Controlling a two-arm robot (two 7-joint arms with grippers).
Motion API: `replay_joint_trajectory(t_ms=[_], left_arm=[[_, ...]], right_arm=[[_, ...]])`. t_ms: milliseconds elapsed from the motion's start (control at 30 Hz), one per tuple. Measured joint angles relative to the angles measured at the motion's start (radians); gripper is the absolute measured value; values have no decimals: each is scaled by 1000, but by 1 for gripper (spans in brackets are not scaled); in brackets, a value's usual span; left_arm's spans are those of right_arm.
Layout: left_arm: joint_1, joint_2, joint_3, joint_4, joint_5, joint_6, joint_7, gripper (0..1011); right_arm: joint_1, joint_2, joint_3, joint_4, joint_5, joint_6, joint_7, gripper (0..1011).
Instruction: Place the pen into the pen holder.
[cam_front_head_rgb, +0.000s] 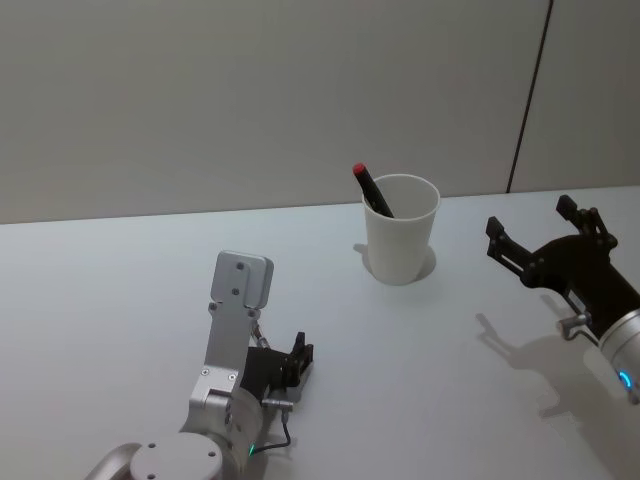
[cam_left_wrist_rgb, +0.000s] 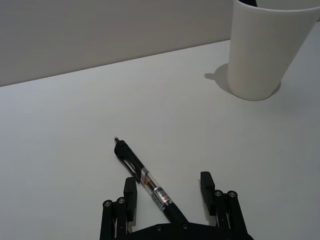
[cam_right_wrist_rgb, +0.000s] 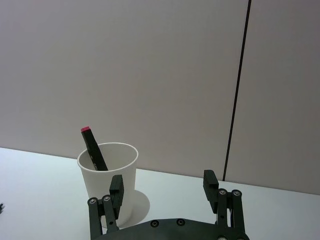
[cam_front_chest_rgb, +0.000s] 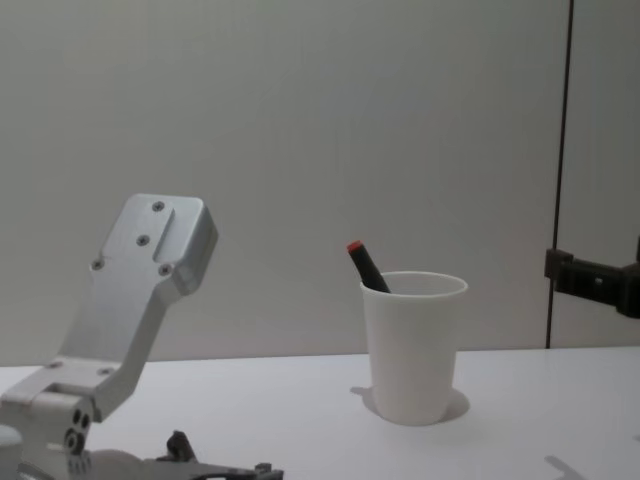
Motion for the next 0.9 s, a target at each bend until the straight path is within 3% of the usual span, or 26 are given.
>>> replay_joint_trajectory(t_ms=[267,400,600,767,900], left_arm=[[0,-1,0,0,1,1,-1,564],[0,-1,0,0,1,1,-1,485],[0,-1,0,0,2,1,-1,248],[0,-1,0,0,2,1,-1,123],[0,-1,0,0,1,1,-1,117]], right_arm=[[0,0,0,0,0,0,0,1001],[0,0,0,0,0,0,0,1001],[0,0,0,0,0,0,0,1002],[0,0,0,0,0,0,0,1001],[0,0,0,0,0,0,0,1001]])
